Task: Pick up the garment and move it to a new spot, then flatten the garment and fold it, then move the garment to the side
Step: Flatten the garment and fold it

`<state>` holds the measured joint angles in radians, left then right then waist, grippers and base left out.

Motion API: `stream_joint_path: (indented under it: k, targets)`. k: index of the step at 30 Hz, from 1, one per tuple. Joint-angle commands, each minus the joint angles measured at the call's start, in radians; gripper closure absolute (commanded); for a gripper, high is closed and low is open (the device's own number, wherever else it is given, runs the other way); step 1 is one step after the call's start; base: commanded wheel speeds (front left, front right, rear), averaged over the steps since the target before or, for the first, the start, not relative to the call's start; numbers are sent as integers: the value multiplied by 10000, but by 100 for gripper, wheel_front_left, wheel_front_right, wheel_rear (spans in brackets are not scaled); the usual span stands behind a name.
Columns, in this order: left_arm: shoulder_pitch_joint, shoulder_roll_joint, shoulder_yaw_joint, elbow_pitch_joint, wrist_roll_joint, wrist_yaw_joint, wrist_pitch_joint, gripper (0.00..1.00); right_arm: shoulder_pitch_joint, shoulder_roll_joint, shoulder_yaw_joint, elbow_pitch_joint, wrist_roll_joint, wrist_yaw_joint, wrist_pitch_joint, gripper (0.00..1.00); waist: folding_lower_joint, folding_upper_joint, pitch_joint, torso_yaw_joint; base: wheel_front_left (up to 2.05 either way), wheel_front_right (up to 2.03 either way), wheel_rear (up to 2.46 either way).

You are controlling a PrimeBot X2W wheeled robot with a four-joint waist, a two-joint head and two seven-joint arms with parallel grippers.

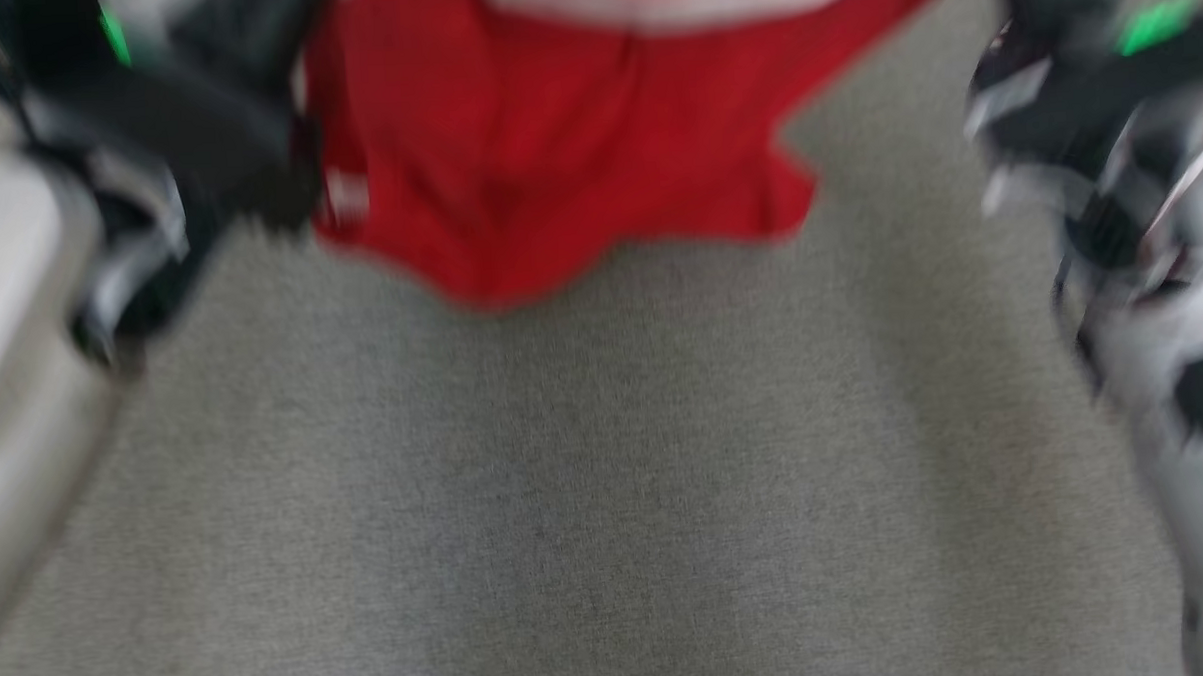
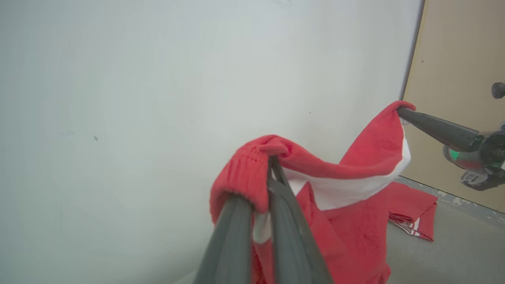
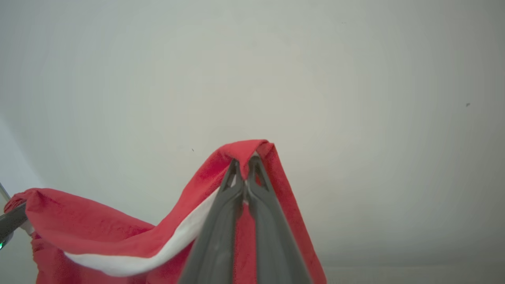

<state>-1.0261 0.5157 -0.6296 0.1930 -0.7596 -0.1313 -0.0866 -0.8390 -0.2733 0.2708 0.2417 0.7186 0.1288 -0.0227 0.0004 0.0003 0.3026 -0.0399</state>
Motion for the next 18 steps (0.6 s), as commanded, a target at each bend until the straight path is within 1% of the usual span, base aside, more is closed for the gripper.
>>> stream_joint_path:
  k: [1, 2, 3, 5, 7, 9, 10, 11, 15, 18]
  targets:
    - [-1476, -176, -220, 424, -530, 18, 191, 100, -1411, 61, -394, 401, 139, 27, 441, 100, -4, -3, 1825, -70, 0, 0, 0]
    - [-2138, -262, -300, 656, -799, 19, 256, 100, -2085, 106, -562, 604, 163, 27, 611, 100, -4, -3, 2022, -58, 0, 0, 0]
    - [-2138, -262, -300, 656, -799, 19, 256, 100, -2085, 106, -562, 604, 163, 27, 611, 100, -4, -3, 2022, -58, 0, 0, 0]
    - [-3339, -438, -322, 1194, -1365, 19, 384, 100, -3370, 201, -996, 1201, 197, 26, 965, 100, -4, -3, 2384, -53, 0, 0, 0]
    - [-4472, -601, -376, 1749, -1860, 19, 563, 100, -4691, 332, -1522, 1968, 192, 27, 1259, 100, -4, -3, 2694, -47, 0, 0, 0]
    - [-5488, -770, -520, 2234, -2226, 18, 657, 100, -5943, 368, -1949, 2819, -70, 27, 1450, 100, -4, -3, 2940, -31, 0, 0, 0]
    - [-5955, -819, -562, 2450, -2367, 19, 656, 100, -6540, 414, -2101, 3228, -217, 27, 1504, 100, -4, -3, 3052, -47, 0, 0, 0]
    - [-6813, -910, -660, 2881, -2636, 19, 577, 100, -7615, 426, -2274, 3929, -655, 26, 1422, 100, -4, -3, 3249, -66, 0, 0, 0]
    - [-8056, -972, -1142, 3599, -2843, 19, 540, 100, -9045, 522, -2340, 4975, -1363, 26, 1247, 100, -4, -3, 3596, -141, 0, 0, 0]
    - [-8713, -968, -1506, 4056, -3062, 19, 481, 100, -9721, 616, -2412, 5557, -1614, 27, 1059, 100, -4, -3, 3808, -223, 0, 0, 0]
